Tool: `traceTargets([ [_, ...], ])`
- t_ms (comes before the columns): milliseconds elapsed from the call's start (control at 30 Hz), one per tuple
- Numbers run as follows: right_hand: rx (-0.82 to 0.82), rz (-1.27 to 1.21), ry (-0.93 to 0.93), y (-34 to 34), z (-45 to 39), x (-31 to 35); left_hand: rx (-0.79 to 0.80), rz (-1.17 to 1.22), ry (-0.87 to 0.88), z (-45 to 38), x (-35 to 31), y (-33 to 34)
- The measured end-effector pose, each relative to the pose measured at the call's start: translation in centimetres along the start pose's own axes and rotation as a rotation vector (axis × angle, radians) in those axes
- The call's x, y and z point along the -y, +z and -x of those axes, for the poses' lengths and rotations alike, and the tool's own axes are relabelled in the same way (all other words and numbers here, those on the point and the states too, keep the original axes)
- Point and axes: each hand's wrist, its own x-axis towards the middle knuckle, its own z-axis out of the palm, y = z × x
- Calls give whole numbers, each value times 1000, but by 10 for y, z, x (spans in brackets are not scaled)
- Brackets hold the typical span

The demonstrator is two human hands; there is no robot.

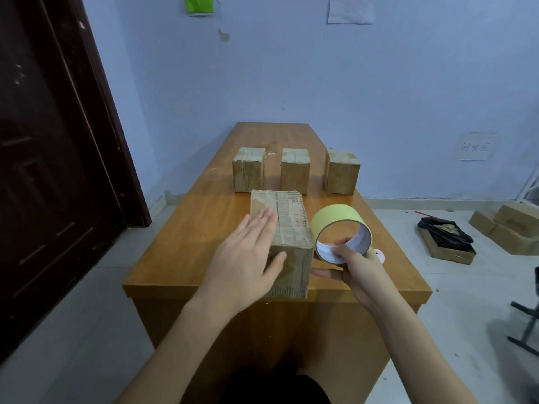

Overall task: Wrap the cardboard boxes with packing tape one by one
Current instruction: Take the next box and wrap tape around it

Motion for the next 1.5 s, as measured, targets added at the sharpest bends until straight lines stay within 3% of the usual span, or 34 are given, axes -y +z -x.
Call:
traceTargets([
  [433,23,4,2,-1,3,1,18,-103,-12,-5,-6,4],
  [633,18,-10,-3,0,2,1,4,-156,147,-9,-42,21],
  [1033,24,101,-28,-1,9,-11,-59,-89,62,-12,-44,20],
  [1200,54,120,-14,6,11,-8,-140,-51,52,-14,-37,17],
  [1367,123,363,98,13,14,1,-262,40,49,-14,-40,20],
  [1500,184,279,12,11,17,7,-316,100,12,-12,-41,23],
])
